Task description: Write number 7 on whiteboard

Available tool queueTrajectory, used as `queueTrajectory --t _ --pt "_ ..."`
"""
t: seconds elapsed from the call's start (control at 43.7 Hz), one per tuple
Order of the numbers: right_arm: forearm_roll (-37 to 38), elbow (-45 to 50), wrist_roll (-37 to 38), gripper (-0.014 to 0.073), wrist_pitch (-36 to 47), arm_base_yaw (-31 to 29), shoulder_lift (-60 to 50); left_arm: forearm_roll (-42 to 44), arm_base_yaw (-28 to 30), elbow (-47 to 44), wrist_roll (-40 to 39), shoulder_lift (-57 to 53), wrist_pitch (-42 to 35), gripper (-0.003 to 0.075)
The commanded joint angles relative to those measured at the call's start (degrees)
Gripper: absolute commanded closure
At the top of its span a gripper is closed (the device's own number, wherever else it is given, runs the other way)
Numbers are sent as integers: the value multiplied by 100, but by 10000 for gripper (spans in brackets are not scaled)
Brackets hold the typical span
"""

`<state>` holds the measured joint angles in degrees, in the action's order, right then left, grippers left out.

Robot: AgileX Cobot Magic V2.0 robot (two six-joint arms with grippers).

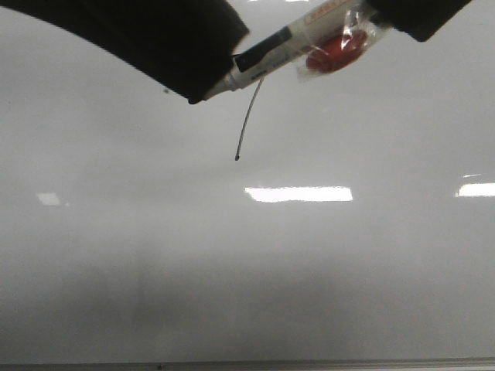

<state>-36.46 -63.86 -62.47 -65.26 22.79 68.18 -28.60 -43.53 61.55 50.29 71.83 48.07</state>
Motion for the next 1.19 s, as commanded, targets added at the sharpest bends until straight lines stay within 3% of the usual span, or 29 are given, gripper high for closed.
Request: queueTrajectory --t 0.0,0.252,0.527,0.618,0.687,0.916,0.985,1.168 --pt "-322 -135 -98 650 86 -26 -141 -231 -137 336 1 168 -313 167" --pt "-322 -135 -98 650 124 -26 -141 -322 -202 587 10 654 -317 251" --pt "-322 -135 -98 638 214 -26 -141 -322 -202 590 24 676 -317 516" --pt "-322 -135 -98 571 237 -26 -141 -322 -202 590 24 676 -317 584" --pt "-322 -135 -98 474 237 -26 -141 -322 -202 590 24 676 -317 627" --pt "-220 -158 30 74 407 -31 -141 -197 -155 590 -49 676 -317 683" --pt "143 -237 497 26 567 -92 -164 26 -69 590 -278 664 -275 683" --pt "810 -317 1756 33 921 -682 -382 1281 453 590 -1775 392 -173 683"
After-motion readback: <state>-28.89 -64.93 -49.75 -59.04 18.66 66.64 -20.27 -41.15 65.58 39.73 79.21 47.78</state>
